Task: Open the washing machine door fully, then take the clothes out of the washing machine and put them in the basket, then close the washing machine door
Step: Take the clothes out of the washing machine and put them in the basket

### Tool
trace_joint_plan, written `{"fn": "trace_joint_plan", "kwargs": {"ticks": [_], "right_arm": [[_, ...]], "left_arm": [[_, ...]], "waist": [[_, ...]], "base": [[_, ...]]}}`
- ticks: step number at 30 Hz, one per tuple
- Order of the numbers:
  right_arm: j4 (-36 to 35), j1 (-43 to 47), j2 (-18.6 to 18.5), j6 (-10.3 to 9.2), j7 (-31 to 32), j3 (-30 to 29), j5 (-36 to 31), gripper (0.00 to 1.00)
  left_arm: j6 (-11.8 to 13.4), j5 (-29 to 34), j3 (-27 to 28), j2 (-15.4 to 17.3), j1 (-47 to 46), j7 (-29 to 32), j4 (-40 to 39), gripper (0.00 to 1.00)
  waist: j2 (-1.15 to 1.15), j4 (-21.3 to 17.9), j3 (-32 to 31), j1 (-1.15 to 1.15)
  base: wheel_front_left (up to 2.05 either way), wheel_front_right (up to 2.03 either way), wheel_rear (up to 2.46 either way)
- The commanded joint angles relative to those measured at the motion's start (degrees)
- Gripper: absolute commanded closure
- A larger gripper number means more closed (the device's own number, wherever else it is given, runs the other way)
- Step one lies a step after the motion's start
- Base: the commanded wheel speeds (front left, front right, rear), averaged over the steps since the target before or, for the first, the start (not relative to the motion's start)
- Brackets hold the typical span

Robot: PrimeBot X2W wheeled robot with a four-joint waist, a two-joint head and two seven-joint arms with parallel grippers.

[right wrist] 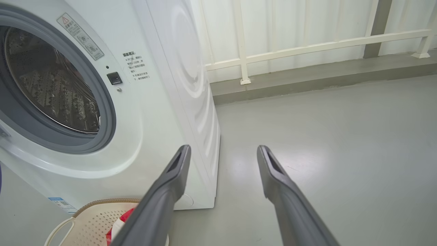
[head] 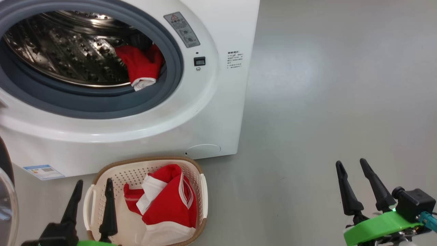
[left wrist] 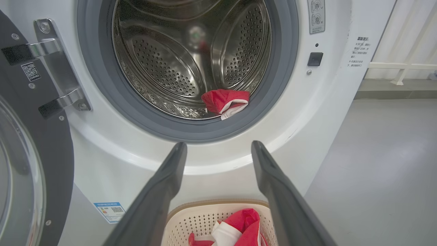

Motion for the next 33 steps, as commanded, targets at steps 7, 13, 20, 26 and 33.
{"fn": "trace_joint_plan", "kwargs": {"ticks": [7,13,20,26,33], "right_arm": [[-2.41,2.2,-0.1,0.37,-0.36,-0.13,-0.87,0.0],[-2.5,1.77,-0.09,0.37,-0.36,-0.41,-0.93,0.0],[-2.64,1.12,0.06,0.37,-0.36,-0.51,-0.93,0.0],[-2.66,-0.45,0.5,0.37,-0.36,-0.06,-0.64,0.0],[-2.92,-2.82,1.38,0.37,-0.36,0.6,-0.01,0.0]], "left_arm": [[1.36,-1.5,1.84,0.76,3.39,-0.29,-5.06,0.0],[1.76,-1.7,1.03,0.75,2.92,-0.29,-5.61,0.0],[1.67,-1.96,0.27,0.75,1.71,-0.29,-5.4,0.0],[0.32,-1.22,-0.27,0.75,-1.67,-0.29,-4.08,0.0],[-1.52,0.35,-0.31,1.17,-11.85,-0.29,0.25,0.0]], "waist": [[0.0,0.46,-0.27,0.0],[0.0,0.54,0.42,0.0],[0.0,0.42,1.29,0.0],[0.0,-0.25,3.46,0.0],[0.0,-1.43,8.07,0.0]], "base": [[0.0,0.0,0.0],[0.0,0.0,0.0],[0.0,0.0,0.0],[0.0,0.0,0.0],[0.0,0.0,0.0]]}}
